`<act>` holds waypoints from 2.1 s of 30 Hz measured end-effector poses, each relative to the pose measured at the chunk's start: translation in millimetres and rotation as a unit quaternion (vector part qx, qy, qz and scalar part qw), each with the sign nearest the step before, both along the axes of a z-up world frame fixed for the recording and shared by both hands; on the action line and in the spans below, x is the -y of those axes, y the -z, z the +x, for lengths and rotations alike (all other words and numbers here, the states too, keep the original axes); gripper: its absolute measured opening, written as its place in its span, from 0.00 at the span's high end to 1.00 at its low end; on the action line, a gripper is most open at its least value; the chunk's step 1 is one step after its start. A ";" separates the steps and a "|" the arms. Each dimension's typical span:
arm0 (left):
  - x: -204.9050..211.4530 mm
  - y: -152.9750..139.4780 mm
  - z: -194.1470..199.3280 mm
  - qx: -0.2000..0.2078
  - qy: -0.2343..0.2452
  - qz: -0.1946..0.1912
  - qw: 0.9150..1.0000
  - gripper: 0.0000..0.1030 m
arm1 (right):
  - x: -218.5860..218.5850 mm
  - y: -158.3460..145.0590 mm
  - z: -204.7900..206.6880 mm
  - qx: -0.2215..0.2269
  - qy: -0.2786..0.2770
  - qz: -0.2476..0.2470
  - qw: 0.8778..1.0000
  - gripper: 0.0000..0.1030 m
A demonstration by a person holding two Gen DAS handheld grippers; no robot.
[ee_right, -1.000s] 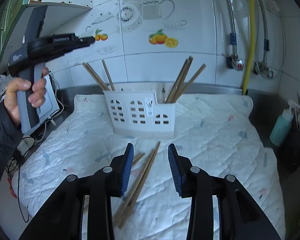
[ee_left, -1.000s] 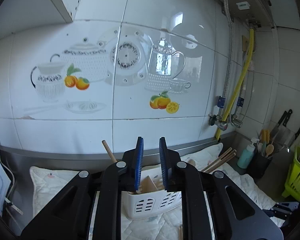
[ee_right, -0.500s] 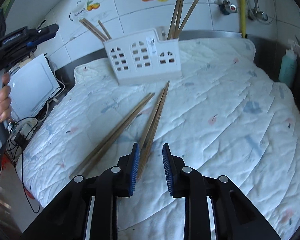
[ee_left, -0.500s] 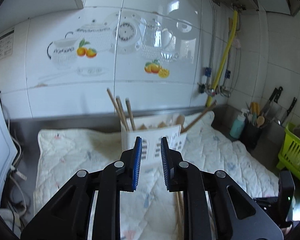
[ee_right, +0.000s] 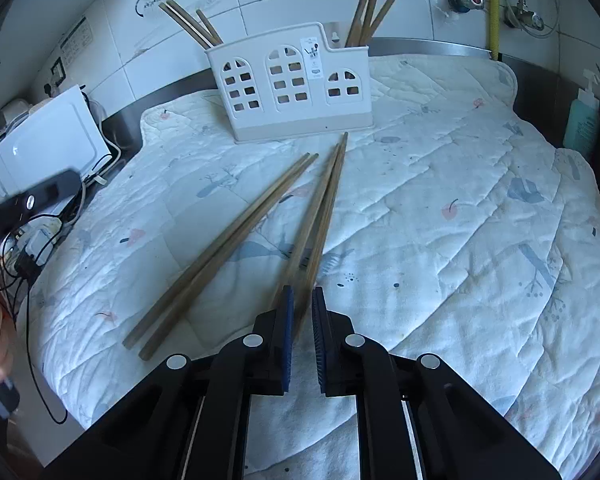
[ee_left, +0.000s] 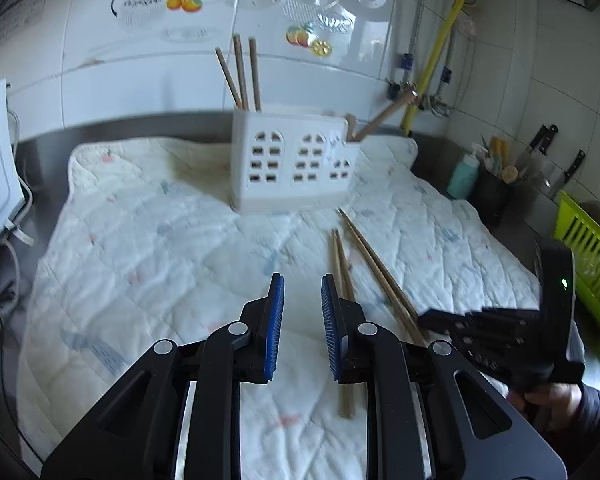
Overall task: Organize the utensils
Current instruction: 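Close the left gripper on a chopstick while the right gripper grasps another chopstick, then lift the chopstick over the white holder with the left gripper while the right gripper drops its chopstick in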
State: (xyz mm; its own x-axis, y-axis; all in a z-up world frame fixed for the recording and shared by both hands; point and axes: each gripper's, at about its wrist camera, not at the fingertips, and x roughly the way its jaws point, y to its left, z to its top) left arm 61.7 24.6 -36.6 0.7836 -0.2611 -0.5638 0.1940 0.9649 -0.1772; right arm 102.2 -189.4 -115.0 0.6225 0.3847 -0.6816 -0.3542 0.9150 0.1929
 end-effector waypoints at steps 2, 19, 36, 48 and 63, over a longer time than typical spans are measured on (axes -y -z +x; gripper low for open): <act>6.7 10.1 -3.9 -0.013 0.010 0.000 1.000 0.81 | -0.2 1.9 1.7 -0.005 -0.001 0.003 1.000 0.92; 40.3 69.2 -0.6 -0.090 0.041 0.007 0.995 0.81 | 8.8 2.5 0.9 0.005 0.015 -0.014 1.000 0.93; 50.9 74.0 6.2 -0.080 0.021 0.058 0.995 0.88 | 14.3 7.3 3.3 0.000 0.028 -0.007 1.000 0.92; 47.9 66.4 4.4 -0.058 0.018 0.057 0.997 0.95 | 21.3 -8.6 -5.2 0.025 0.028 0.004 0.999 0.93; 20.4 4.5 15.9 0.007 0.011 0.004 1.000 0.95 | 34.1 -125.8 -2.6 0.164 0.004 0.005 0.986 0.94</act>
State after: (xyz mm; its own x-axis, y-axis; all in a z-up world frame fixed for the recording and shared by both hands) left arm 77.6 4.2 -41.1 0.7857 -0.2743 -0.5544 0.2181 0.9616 -0.1666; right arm 99.6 -223.5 10.8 0.8121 0.3847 -0.4387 -0.3925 0.9165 0.0772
